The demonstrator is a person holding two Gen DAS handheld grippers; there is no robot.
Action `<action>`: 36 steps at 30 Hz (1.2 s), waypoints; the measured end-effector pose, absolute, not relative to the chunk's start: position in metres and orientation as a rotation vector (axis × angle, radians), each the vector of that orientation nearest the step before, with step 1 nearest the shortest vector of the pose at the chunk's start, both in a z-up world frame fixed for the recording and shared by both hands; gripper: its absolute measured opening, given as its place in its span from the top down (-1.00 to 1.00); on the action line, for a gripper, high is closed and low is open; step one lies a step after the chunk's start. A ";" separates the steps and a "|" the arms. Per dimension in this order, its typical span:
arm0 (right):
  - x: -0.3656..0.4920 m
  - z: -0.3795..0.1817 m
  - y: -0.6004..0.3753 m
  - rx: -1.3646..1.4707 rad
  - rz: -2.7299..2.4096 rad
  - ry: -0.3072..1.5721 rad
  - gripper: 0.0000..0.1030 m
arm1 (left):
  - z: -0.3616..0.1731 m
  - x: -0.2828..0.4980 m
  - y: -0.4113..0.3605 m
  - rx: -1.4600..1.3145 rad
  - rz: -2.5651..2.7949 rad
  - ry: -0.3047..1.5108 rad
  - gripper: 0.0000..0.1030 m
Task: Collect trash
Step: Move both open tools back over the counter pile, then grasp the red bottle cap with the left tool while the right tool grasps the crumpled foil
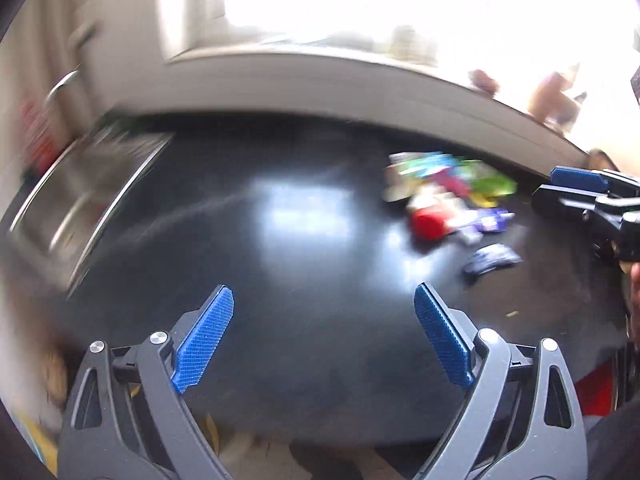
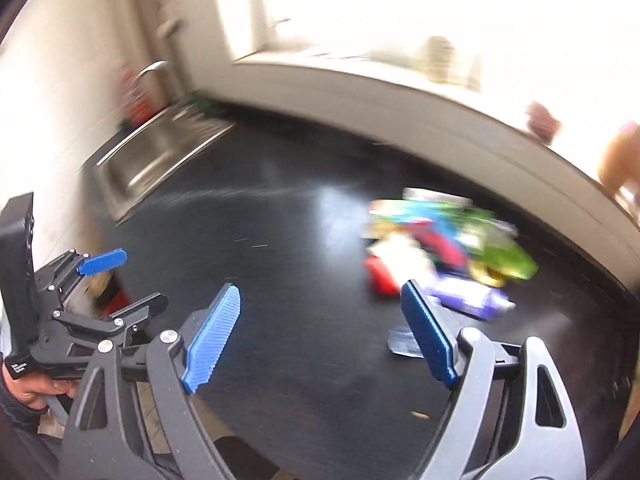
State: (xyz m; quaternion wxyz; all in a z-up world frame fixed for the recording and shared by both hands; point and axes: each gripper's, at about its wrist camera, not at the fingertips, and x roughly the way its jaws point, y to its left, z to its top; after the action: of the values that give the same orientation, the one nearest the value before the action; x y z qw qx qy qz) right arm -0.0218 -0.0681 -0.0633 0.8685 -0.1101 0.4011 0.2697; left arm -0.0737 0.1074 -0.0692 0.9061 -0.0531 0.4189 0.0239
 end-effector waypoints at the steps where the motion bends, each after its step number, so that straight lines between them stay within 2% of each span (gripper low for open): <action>1: -0.017 -0.060 -0.092 -0.200 0.527 0.834 -0.56 | -0.063 -0.061 0.089 -0.089 0.020 0.862 -0.74; 4: -0.008 -0.055 -0.144 -0.140 0.458 0.824 -0.59 | -0.053 -0.034 0.043 -0.060 -0.054 0.868 -0.75; 12: 0.001 -0.064 -0.224 -0.098 0.427 0.846 -0.61 | -0.063 -0.017 -0.019 0.052 -0.123 0.901 -0.76; 23: 0.044 -0.124 -0.224 -0.154 0.592 0.966 -0.61 | -0.118 0.044 -0.024 0.019 -0.110 0.921 -0.76; 33: 0.091 -0.205 -0.206 -0.316 0.723 1.087 -0.61 | -0.193 0.102 -0.020 0.173 -0.152 1.001 -0.74; 34: 0.096 -0.213 -0.202 -0.338 0.737 1.098 -0.61 | -0.196 0.104 -0.019 0.172 -0.159 1.007 -0.71; 36: 0.103 -0.226 -0.194 -0.386 0.754 1.111 -0.60 | -0.205 0.109 -0.019 0.173 -0.191 1.016 -0.51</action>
State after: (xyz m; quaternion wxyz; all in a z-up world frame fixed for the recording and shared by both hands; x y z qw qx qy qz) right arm 0.1031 -0.1942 -0.2263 0.7658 -0.1778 0.5114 0.3469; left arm 0.1089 -0.0192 -0.2053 0.8657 0.0826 0.4853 -0.0910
